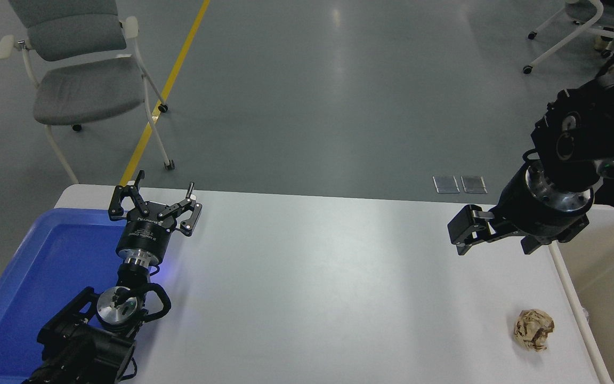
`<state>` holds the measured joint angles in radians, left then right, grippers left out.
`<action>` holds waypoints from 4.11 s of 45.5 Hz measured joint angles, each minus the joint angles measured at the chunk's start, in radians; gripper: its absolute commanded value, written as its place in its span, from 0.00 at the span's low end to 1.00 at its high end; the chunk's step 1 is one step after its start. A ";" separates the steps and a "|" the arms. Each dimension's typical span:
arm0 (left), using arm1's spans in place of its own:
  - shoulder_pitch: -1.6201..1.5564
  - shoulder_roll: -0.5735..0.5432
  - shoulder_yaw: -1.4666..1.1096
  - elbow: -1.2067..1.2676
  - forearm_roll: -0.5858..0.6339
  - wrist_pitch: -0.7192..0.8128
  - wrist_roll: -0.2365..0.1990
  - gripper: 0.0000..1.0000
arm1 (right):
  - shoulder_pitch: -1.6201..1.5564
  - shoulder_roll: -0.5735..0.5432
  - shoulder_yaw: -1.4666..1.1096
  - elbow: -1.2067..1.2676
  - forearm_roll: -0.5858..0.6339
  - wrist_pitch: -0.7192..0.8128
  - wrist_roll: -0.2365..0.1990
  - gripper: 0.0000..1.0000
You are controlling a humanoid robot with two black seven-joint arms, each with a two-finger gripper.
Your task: Pick up paper ball place in dustbin
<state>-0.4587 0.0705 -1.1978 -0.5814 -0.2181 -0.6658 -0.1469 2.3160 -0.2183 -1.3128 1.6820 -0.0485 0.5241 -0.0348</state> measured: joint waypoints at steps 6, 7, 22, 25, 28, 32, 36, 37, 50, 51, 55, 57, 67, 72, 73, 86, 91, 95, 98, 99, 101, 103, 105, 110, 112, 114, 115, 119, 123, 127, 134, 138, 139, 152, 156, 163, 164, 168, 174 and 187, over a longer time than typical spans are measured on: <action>0.000 0.000 0.000 0.000 0.000 0.000 0.000 0.99 | -0.003 0.000 0.002 -0.001 0.000 0.000 0.001 1.00; 0.000 0.000 0.000 0.000 0.000 0.000 0.000 0.99 | -0.004 0.000 0.003 -0.001 0.000 0.000 0.001 1.00; 0.000 0.001 0.002 0.000 -0.001 0.000 0.000 0.99 | -0.008 -0.003 0.007 -0.003 -0.002 -0.001 0.001 1.00; 0.000 0.001 0.002 0.000 -0.001 0.000 0.000 0.99 | -0.009 -0.004 0.008 -0.004 -0.002 -0.001 0.001 1.00; 0.000 0.001 0.002 0.000 -0.001 0.000 0.001 0.99 | -0.009 -0.009 0.008 -0.004 -0.004 -0.001 0.001 1.00; 0.000 0.001 0.003 0.000 -0.001 0.000 0.002 0.99 | -0.014 -0.026 0.004 -0.007 -0.012 -0.002 0.001 1.00; 0.000 0.002 0.003 0.000 -0.001 0.000 0.001 0.99 | -0.030 -0.062 0.000 -0.016 -0.045 -0.003 0.001 1.00; 0.000 0.002 0.003 0.000 -0.001 0.000 0.001 0.99 | -0.034 -0.070 -0.001 -0.019 -0.054 -0.004 0.001 1.00; 0.000 0.002 0.003 0.000 -0.001 0.000 0.001 0.99 | -0.183 -0.211 -0.002 -0.064 -0.205 -0.095 0.000 1.00; 0.000 0.002 0.003 0.000 -0.001 0.000 0.001 0.99 | -0.192 -0.217 -0.001 -0.067 -0.213 -0.100 0.000 1.00; 0.000 0.001 0.003 0.000 -0.001 0.000 0.001 0.99 | -0.276 -0.256 0.012 -0.098 -0.272 -0.142 0.000 1.00; 0.000 0.002 0.003 0.000 -0.001 0.000 0.001 0.99 | -0.295 -0.262 0.019 -0.107 -0.281 -0.151 0.000 1.00; 0.000 0.002 0.003 0.000 -0.001 0.000 0.001 0.99 | -0.515 -0.305 0.097 -0.209 -0.395 -0.224 0.001 1.00; 0.000 0.001 0.003 0.000 -0.001 0.000 0.001 0.99 | -0.632 -0.316 0.148 -0.277 -0.451 -0.248 0.001 1.00; 0.000 0.002 0.003 0.000 -0.001 0.000 0.001 0.99 | -0.650 -0.318 0.157 -0.288 -0.460 -0.251 0.003 1.00; 0.000 0.002 0.003 0.000 -0.001 0.000 0.001 0.99 | -0.891 -0.345 0.276 -0.467 -0.592 -0.275 0.022 1.00; 0.000 0.002 0.003 0.000 -0.001 0.000 0.001 0.99 | -0.958 -0.352 0.302 -0.536 -0.625 -0.279 0.043 1.00; 0.000 0.002 0.003 0.000 -0.001 0.000 0.001 0.99 | -1.002 -0.355 0.317 -0.586 -0.639 -0.281 0.060 1.00; 0.000 0.002 0.003 0.000 -0.001 0.000 0.001 0.99 | -1.033 -0.357 0.328 -0.620 -0.647 -0.281 0.071 1.00; 0.000 0.002 0.003 0.000 -0.001 0.000 0.001 0.99 | -1.040 -0.357 0.331 -0.629 -0.648 -0.281 0.074 1.00; 0.000 0.002 0.003 0.000 -0.001 0.000 0.001 0.99 | -1.060 -0.357 0.338 -0.648 -0.652 -0.282 0.080 1.00; 0.000 0.002 0.003 0.000 -0.001 0.000 0.001 0.99 | -1.076 -0.358 0.344 -0.662 -0.654 -0.282 0.085 1.00; 0.000 0.002 0.003 0.000 -0.001 0.000 0.001 0.99 | -1.090 -0.358 0.351 -0.673 -0.655 -0.283 0.089 1.00; 0.000 0.002 0.003 0.000 -0.001 0.000 0.001 0.99 | -1.121 -0.359 0.374 -0.692 -0.657 -0.284 0.094 1.00; 0.000 0.002 0.003 0.000 -0.001 0.000 0.001 0.99 | -1.134 -0.359 0.385 -0.699 -0.658 -0.284 0.097 1.00; 0.000 0.002 0.003 0.000 -0.001 0.000 0.001 0.99 | -1.143 -0.359 0.395 -0.704 -0.658 -0.286 0.098 1.00; 0.000 0.002 0.003 0.000 -0.001 0.000 0.001 0.99 | -1.147 -0.359 0.399 -0.707 -0.658 -0.286 0.099 1.00; 0.000 0.002 0.003 0.000 -0.001 0.000 0.001 0.99 | -1.160 -0.359 0.412 -0.717 -0.657 -0.292 0.100 1.00; 0.000 0.002 0.003 0.000 -0.001 0.000 0.001 0.99 | -1.170 -0.359 0.421 -0.727 -0.655 -0.296 0.102 1.00; 0.000 0.002 0.003 0.000 -0.001 0.000 0.001 0.99 | -1.181 -0.359 0.428 -0.735 -0.653 -0.300 0.102 1.00; 0.000 0.002 0.003 0.000 -0.001 0.000 0.001 0.99 | -1.197 -0.359 0.433 -0.742 -0.652 -0.305 0.104 0.87; 0.000 0.002 0.003 0.000 -0.001 0.000 0.001 0.99 | -1.205 -0.359 0.437 -0.745 -0.652 -0.312 0.107 0.72; 0.000 0.002 0.003 0.000 -0.001 0.000 0.001 0.99 | -1.207 -0.359 0.438 -0.745 -0.652 -0.314 0.109 0.67; 0.000 0.002 0.003 0.000 -0.001 0.000 0.001 0.99 | -1.222 -0.359 0.445 -0.747 -0.651 -0.329 0.134 0.12; 0.000 0.002 0.003 0.000 -0.001 0.000 0.001 0.99 | -1.224 -0.359 0.446 -0.747 -0.652 -0.330 0.137 0.05; 0.000 0.002 0.003 0.000 -0.001 0.000 0.001 0.99 | -1.225 -0.363 0.452 -0.747 -0.652 -0.332 0.143 0.02; 0.000 0.002 0.003 0.000 -0.001 0.000 0.001 0.99 | -1.224 -0.365 0.454 -0.746 -0.651 -0.332 0.144 0.02; 0.000 0.002 0.003 0.000 -0.001 0.000 0.001 0.99 | -1.217 -0.376 0.459 -0.745 -0.652 -0.331 0.150 0.04; 0.000 0.002 0.003 0.000 -0.001 0.000 0.001 0.99 | -1.193 -0.404 0.463 -0.738 -0.651 -0.319 0.158 0.04; 0.000 0.002 0.004 0.000 -0.001 0.000 0.001 0.99 | -1.040 -0.524 0.461 -0.641 -0.662 -0.237 0.170 0.05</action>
<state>-0.4587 0.0721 -1.1936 -0.5814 -0.2193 -0.6657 -0.1458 1.2762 -0.7423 -0.8514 1.0413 -0.7104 0.2875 0.1355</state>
